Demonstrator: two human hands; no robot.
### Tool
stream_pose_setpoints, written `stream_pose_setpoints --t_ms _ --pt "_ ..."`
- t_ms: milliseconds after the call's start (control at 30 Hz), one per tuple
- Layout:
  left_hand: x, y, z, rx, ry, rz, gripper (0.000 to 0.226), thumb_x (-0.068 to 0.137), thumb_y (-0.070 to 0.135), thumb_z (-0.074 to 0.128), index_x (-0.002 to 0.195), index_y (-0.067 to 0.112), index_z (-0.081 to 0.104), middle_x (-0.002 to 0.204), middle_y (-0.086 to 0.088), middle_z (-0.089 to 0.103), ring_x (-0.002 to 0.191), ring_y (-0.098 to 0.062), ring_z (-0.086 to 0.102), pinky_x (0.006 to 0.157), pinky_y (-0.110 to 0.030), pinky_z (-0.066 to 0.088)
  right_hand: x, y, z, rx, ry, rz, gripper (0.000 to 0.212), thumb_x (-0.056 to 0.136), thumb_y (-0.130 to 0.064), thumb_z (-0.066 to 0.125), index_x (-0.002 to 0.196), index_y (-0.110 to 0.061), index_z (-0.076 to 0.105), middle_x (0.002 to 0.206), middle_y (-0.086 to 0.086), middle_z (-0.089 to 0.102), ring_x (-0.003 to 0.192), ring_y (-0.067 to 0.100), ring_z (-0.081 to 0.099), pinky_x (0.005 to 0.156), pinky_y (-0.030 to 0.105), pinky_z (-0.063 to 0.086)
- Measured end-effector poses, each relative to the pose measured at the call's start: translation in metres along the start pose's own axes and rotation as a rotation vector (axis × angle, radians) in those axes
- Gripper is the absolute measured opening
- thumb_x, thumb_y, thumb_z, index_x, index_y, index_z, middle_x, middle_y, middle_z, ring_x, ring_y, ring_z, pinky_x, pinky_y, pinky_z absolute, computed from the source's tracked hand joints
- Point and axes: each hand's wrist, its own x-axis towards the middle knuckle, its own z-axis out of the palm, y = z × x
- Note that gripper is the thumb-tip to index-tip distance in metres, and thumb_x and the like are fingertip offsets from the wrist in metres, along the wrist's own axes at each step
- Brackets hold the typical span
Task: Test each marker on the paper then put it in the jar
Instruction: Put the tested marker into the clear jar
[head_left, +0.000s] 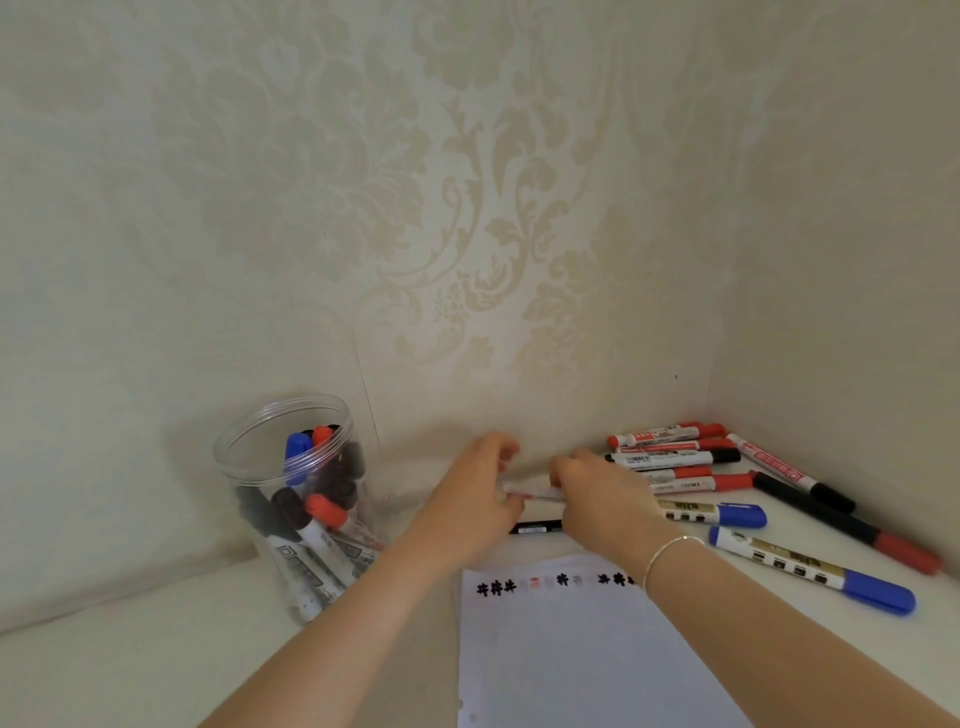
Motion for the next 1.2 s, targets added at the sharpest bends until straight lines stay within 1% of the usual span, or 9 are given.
stream_pose_setpoints --t_ms 67,133,233,367,667,767,967,1100,1200 --pt "-0.002 0.008 -0.008 -0.252 0.112 -0.065 0.045 0.083 0.011 0.065 0.121 0.021 0.044 0.116 0.008 0.053 0.105 -0.004 0.054 0.085 -0.011 0.04 0.001 0.001 -0.008 0.122 0.161 0.035 0.017 0.084 -0.007 0.051 0.099 -0.015 0.052 0.1 0.004 0.051 0.081 0.025 0.057 0.067 0.032 0.046" --pt "-0.004 0.014 -0.012 -0.41 0.032 -0.109 0.048 0.082 0.009 0.065 0.123 0.022 0.043 0.117 0.007 0.055 0.108 -0.005 0.056 0.092 -0.02 0.044 0.006 0.001 -0.016 0.57 0.275 0.162 0.011 0.08 -0.006 0.055 0.077 -0.014 0.048 0.079 0.007 0.057 0.056 0.017 0.051 0.052 0.027 0.04" --pt "-0.009 0.021 -0.015 -0.434 -0.201 -0.077 0.032 0.084 0.032 0.063 0.113 0.02 0.058 0.098 0.011 0.065 0.094 -0.006 0.062 0.088 -0.031 0.05 0.01 -0.001 -0.024 1.333 0.228 0.254 0.031 0.078 0.001 0.066 0.062 -0.013 0.044 0.051 0.006 0.047 0.031 0.009 0.036 0.036 0.019 0.029" --pt "-0.012 0.026 -0.021 -0.283 -0.274 0.022 0.032 0.093 0.049 0.05 0.089 0.022 0.067 0.081 0.006 0.056 0.074 -0.006 0.054 0.081 -0.035 0.048 0.005 0.002 -0.022 1.717 0.133 0.211 0.037 0.081 0.0 0.067 0.06 -0.012 0.038 0.045 0.004 0.035 0.029 0.012 0.023 0.034 0.019 0.02" --pt "-0.02 0.044 -0.02 -0.268 -0.272 0.072 0.028 0.097 0.043 0.043 0.072 0.035 0.054 0.058 0.013 0.055 0.058 -0.003 0.052 0.059 -0.013 0.038 -0.013 0.007 -0.027 1.609 -0.221 0.042 0.03 0.08 -0.018 0.073 0.06 -0.013 0.052 0.055 0.006 0.05 0.044 0.015 0.046 0.045 0.021 0.042" --pt "-0.026 0.056 -0.018 -0.43 -0.304 0.098 0.027 0.101 0.031 0.042 0.077 0.032 0.057 0.067 0.012 0.058 0.066 -0.007 0.058 0.067 -0.01 0.043 -0.018 0.016 -0.039 1.52 -0.278 -0.031 0.026 0.084 -0.016 0.067 0.06 -0.01 0.057 0.053 0.007 0.052 0.044 0.016 0.047 0.047 0.023 0.044" --pt "-0.023 0.072 -0.014 -0.902 -0.442 0.043 0.024 0.094 0.026 0.044 0.092 0.011 0.062 0.082 0.006 0.063 0.082 -0.02 0.067 0.089 -0.031 0.051 -0.022 0.029 -0.061 1.459 -0.41 -0.119 0.037 0.078 -0.023 0.057 0.044 -0.009 0.052 0.041 0.011 0.042 0.042 0.028 0.051 0.048 0.032 0.041" --pt "-0.024 0.075 -0.009 -1.112 -0.519 0.015 0.033 0.093 0.028 0.039 0.07 0.013 0.057 0.073 0.0 0.066 0.085 -0.024 0.067 0.084 -0.027 0.051 -0.02 0.035 -0.064 1.509 -0.356 -0.075 0.043 0.082 -0.018 0.05 0.04 -0.011 0.048 0.036 0.006 0.037 0.034 0.022 0.047 0.038 0.021 0.032" --pt "-0.029 0.064 -0.019 -1.323 -0.549 0.006 0.047 0.096 0.035 0.031 0.053 0.02 0.041 0.063 -0.006 0.059 0.092 -0.026 0.066 0.092 -0.032 0.049 -0.015 0.061 -0.06 1.788 -0.149 -0.003 0.036 0.08 -0.015 0.049 0.044 -0.011 0.043 0.036 0.0 0.029 0.03 0.013 0.028 0.045 0.028 0.014"
